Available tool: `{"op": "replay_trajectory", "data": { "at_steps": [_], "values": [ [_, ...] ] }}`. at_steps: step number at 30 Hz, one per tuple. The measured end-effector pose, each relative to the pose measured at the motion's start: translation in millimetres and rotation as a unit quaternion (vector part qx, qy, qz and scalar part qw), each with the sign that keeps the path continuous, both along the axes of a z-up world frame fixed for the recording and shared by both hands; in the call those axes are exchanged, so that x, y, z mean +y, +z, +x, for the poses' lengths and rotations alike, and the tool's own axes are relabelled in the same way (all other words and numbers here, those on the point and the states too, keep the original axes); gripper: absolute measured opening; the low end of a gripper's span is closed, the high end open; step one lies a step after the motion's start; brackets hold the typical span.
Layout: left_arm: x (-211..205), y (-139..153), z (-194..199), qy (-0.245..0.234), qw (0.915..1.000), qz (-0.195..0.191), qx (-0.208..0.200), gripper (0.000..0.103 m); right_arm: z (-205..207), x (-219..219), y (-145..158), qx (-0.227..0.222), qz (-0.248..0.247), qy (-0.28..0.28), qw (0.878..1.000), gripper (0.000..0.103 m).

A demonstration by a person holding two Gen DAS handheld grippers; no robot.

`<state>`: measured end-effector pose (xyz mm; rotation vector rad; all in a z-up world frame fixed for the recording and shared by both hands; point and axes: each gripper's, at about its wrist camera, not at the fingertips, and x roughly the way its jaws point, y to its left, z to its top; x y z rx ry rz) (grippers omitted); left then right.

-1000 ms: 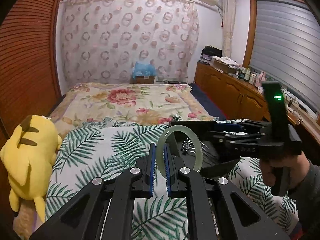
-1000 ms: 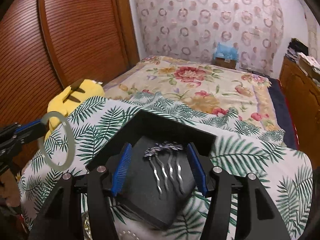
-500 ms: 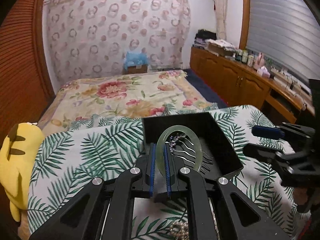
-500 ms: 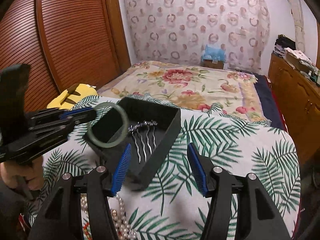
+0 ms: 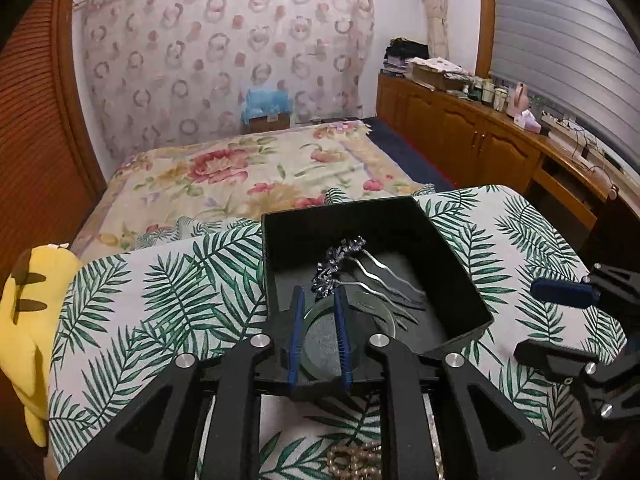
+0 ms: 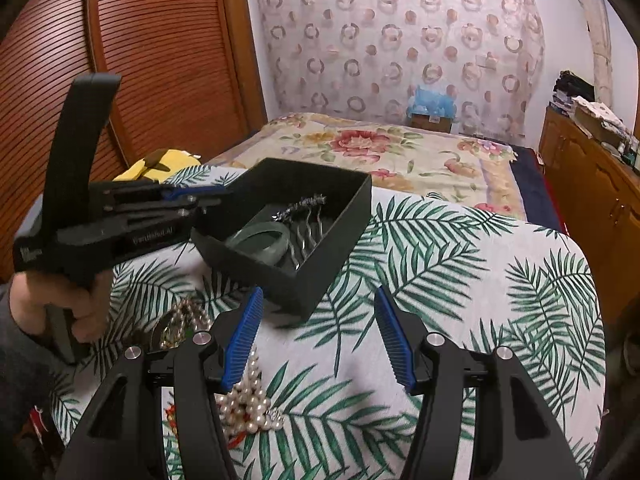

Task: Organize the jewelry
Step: 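Lower the jade bangle and hairpins into the black box and open both grippers, then grasp the silver bangle from the pile with the left gripper and lift it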

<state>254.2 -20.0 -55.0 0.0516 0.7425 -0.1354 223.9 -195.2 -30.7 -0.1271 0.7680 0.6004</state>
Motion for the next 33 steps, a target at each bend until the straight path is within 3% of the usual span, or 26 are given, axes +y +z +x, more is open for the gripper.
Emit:
{"op": "replay_trajectory", "data": {
  "at_steps": [3,8,15,25,33],
  "values": [
    [3.7,6.3,-13.1,-0.003,1.0,-0.004,-0.008,0.029,-9.5,-0.1,-3.2,0.002,-0.001,0.006,1.0,0.06],
    [4.4,13.6,-40.4,-0.009,0.9995,0.008,-0.03,0.029,-24.8,1.5,-14.9,0.017,-0.003,0.021,1.0,0.06],
    [8.6,12.1,-69.7,-0.019,0.9993,0.004,-0.032,0.035,-40.2,4.6,-31.6,0.035,-0.013,0.038,0.999,0.049],
    [22.0,-13.0,-100.1,-0.016,0.9997,-0.018,0.005,0.042,-71.7,-4.6,-36.1,0.035,-0.024,0.021,0.999,0.044],
    [11.4,-29.9,-108.6,-0.035,0.9983,-0.028,0.037,0.064,-105.9,-16.0,-34.7,0.026,-0.008,0.003,1.0,0.044]
  ]
}}
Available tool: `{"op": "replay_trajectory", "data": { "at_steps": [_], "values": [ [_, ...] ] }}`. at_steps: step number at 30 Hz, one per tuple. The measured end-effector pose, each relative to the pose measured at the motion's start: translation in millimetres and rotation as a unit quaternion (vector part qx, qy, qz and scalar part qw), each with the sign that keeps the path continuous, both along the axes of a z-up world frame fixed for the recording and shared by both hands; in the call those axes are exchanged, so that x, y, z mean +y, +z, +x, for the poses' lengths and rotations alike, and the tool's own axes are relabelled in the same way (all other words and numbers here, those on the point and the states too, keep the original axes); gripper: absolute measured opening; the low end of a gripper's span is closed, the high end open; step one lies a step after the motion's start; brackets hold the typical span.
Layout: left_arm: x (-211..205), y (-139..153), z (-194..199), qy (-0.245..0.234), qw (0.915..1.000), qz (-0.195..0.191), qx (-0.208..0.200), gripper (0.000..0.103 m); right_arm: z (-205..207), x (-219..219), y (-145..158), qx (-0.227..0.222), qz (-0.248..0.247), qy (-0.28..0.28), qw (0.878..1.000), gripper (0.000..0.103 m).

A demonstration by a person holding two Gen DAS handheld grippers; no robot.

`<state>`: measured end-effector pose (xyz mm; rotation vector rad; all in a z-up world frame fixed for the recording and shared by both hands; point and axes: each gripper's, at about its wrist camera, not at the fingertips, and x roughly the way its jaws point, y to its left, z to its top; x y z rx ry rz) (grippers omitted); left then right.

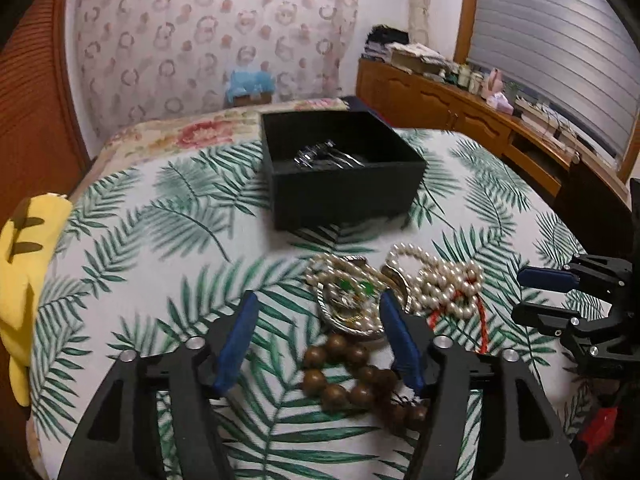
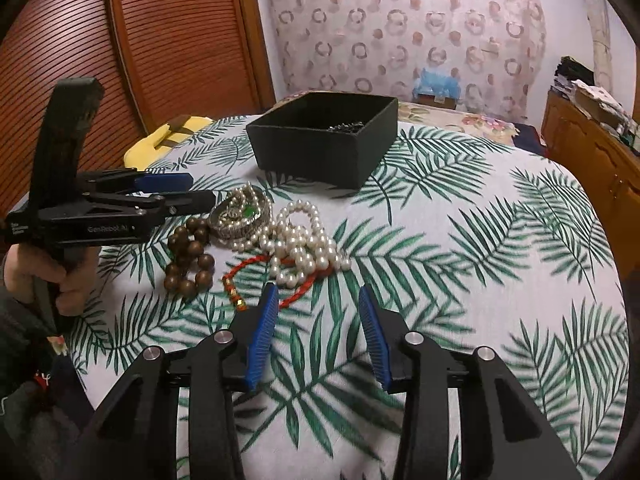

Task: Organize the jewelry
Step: 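Grasp the silver bangle from the pile with the left gripper and lift it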

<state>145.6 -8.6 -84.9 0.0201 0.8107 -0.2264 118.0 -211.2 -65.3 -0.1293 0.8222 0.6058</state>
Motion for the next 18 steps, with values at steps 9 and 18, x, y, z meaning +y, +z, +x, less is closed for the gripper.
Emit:
{"op": "replay_trajectory", "data": {
  "at_steps": [9,18],
  "values": [
    [-22.5,-11.3,14.1,-0.031,0.9988,0.003,0.037,0.07,-5.9,-8.5,-5.2,-0.002,0.004,-0.014,1.0,0.044],
    [-34.0,-18.3,29.7,-0.034,0.9975,0.015,0.059,0.067,-8.6,-9.4,-4.6,-0.01,0.011,-0.012,1.0,0.044]
  ]
}}
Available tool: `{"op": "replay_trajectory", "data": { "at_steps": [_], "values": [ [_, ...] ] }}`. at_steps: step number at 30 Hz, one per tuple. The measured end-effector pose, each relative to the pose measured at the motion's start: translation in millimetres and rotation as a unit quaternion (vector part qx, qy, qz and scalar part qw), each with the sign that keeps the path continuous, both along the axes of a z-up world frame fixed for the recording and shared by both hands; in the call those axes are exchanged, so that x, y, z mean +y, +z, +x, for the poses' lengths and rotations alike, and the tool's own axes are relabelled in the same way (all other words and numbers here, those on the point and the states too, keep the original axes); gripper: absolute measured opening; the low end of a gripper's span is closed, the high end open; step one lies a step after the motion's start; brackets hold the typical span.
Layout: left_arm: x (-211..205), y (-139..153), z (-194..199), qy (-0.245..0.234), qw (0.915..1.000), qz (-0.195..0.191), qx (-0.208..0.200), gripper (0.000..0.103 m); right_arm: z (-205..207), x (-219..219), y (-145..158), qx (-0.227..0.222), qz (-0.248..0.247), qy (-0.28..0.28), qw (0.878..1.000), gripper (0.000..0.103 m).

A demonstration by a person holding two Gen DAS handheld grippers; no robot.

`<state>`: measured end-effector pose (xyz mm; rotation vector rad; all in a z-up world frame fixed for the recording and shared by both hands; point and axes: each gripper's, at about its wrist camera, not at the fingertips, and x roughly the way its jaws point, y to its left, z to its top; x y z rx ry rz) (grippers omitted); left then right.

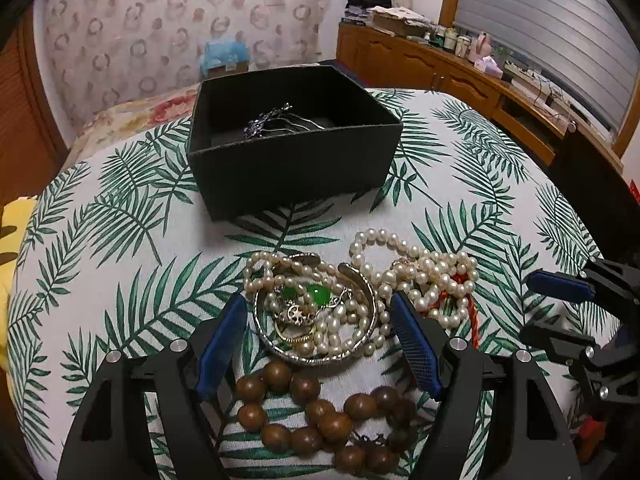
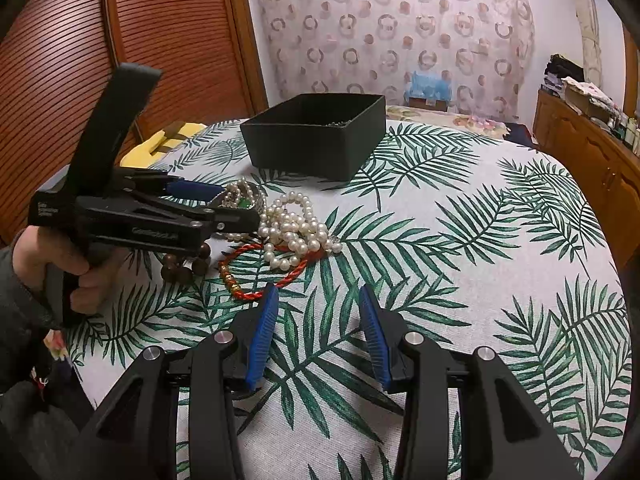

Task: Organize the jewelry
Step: 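Grasp the silver bangle from the pile with the left gripper and lift it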

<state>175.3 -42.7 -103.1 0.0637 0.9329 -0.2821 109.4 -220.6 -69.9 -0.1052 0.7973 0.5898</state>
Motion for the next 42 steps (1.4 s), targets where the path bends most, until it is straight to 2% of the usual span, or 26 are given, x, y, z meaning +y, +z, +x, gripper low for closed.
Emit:
{"op": "replay_trajectory", "data": {
  "at_steps": [5,6,15,21,26,30,34,39,42],
  "values": [
    [-3.7,1.5,-4.9,-0.005,0.9999,0.013,-0.007,0.062,0.3,1.1,-0.7,0.0,0.001,0.0,1.0,0.044],
    [-3.1,3.4,-6.6,-0.005,0.9998,0.013,-0.013,0.057,0.2,1.1,-0.9,0.0,0.001,0.0,1.0,0.044],
    [-2.1,34.3,-29.2,-0.022,0.998,0.02,-0.056,0.057,0.8,0.9,-1.0,0.001,0.001,0.0,1.0,0.044],
    [-8.5,67.7,-46.1,-0.036,0.9945,0.012,-0.098,0.057,0.7,1.5,-1.3,0.001,0.001,-0.001,1.0,0.044],
    [-16.3,82.1,-53.6,-0.045,0.9917,0.021,-0.118,0.057,1.0,2.1,-1.9,0.002,0.001,0.0,1.0,0.044],
    [-17.0,75.0,-51.7,-0.052,0.993,0.026,-0.103,0.057,0.9,1.1,-1.7,0.002,0.002,0.0,1.0,0.044],
    [-11.1,54.8,-50.1,-0.051,0.9951,0.043,-0.073,0.057,2.0,2.4,-3.2,0.004,0.003,0.001,1.0,0.044],
    [11.0,31.7,-51.5,-0.041,0.9959,0.075,-0.028,0.058,2.7,5.1,-4.4,0.004,0.004,0.002,1.0,0.044],
    [27.3,25.7,-50.8,-0.026,0.9965,0.078,-0.016,0.057,2.3,4.6,-4.3,0.004,0.005,0.002,1.0,0.044]
  ]
}}
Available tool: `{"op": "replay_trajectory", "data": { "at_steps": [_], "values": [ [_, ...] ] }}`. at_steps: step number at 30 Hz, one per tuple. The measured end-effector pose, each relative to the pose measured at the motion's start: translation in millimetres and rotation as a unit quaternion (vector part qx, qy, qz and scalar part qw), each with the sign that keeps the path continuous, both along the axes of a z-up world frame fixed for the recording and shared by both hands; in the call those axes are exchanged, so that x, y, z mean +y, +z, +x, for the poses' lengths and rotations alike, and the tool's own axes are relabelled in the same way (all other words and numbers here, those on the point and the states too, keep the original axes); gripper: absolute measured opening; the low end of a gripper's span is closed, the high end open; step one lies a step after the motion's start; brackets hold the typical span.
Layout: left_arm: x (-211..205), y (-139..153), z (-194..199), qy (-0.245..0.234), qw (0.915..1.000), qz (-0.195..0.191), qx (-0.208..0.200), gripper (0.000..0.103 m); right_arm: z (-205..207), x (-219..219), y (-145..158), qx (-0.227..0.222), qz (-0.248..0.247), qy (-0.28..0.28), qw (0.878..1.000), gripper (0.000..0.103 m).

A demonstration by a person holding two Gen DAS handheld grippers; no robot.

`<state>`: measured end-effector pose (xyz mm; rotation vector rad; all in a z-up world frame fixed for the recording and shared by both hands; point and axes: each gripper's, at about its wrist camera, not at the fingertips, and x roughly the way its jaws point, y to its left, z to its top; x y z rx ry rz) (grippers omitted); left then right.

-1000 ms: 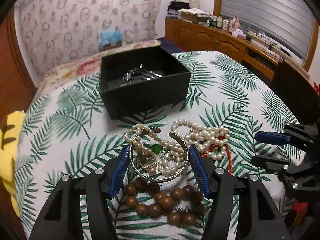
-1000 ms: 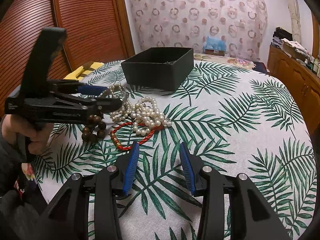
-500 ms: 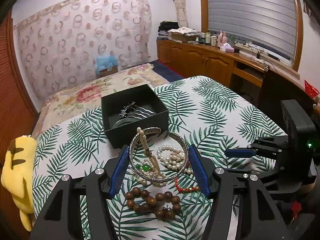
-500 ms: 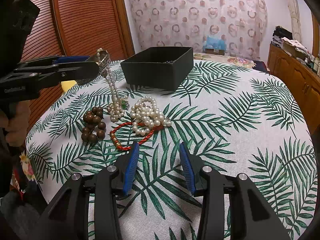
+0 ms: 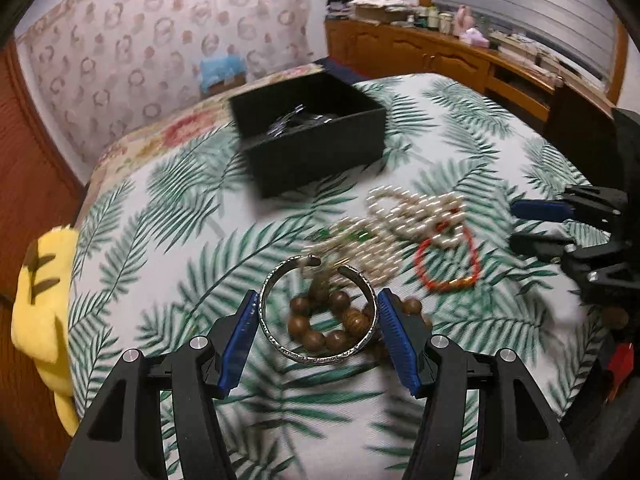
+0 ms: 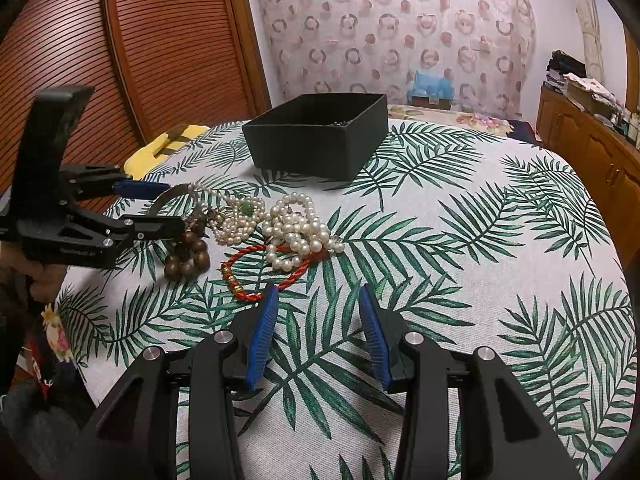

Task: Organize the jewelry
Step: 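Grasp the silver bangle from the pile with the left gripper and lift it, then grasp the red beaded bracelet with the right gripper while the left gripper holds the silver bangle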

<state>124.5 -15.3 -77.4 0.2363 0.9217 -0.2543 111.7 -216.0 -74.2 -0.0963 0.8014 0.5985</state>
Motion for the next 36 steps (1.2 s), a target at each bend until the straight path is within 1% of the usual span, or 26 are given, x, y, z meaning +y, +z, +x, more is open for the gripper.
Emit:
{"op": "replay_trajectory", "data": {
  "at_steps": [3,7,10,16,21,24,26,28,30,32,36],
  "values": [
    [12.5,2.3,1.3,0.025,0.9997,0.005,-0.005,0.057,-0.1,-0.2,0.1,0.0,0.0,0.0,1.0,0.044],
    [21.2,7.2,1.6,0.044,0.9988,0.002,-0.022,0.057,1.2,-1.3,-0.1,0.001,0.0,0.0,1.0,0.044],
    [20.8,12.4,1.5,0.047,0.9983,-0.003,-0.033,0.057,1.9,-0.3,-0.9,0.002,-0.001,0.001,1.0,0.044],
    [22.8,24.4,-2.7,0.052,0.9968,-0.026,-0.054,0.057,3.3,3.2,-1.5,0.004,-0.009,0.002,1.0,0.044],
    [24.7,26.6,-7.4,0.055,0.9958,-0.04,-0.062,0.057,5.6,7.3,0.4,0.001,-0.022,0.009,1.0,0.044],
    [26.4,26.9,-10.8,0.058,0.9952,-0.044,-0.065,0.057,5.4,10.1,3.3,0.007,-0.015,0.018,1.0,0.044],
    [28.8,26.7,-13.4,0.059,0.9948,-0.049,-0.066,0.057,3.6,19.0,3.6,0.011,-0.014,0.031,0.999,0.038],
    [30.6,25.8,-16.0,0.061,0.9945,-0.053,-0.066,0.057,1.3,29.2,2.9,0.011,-0.019,0.047,0.999,0.037],
    [31.5,24.9,-17.4,0.061,0.9944,-0.056,-0.066,0.057,-0.7,41.1,2.3,0.014,-0.023,0.068,0.997,0.032],
    [32.0,24.5,-18.5,0.061,0.9943,-0.057,-0.066,0.057,-0.3,52.3,0.7,0.015,-0.031,0.082,0.996,0.031],
    [32.7,24.1,-20.1,0.061,0.9941,-0.059,-0.067,0.057,3.0,67.8,-3.7,0.019,-0.055,0.101,0.993,0.022]
  ]
}}
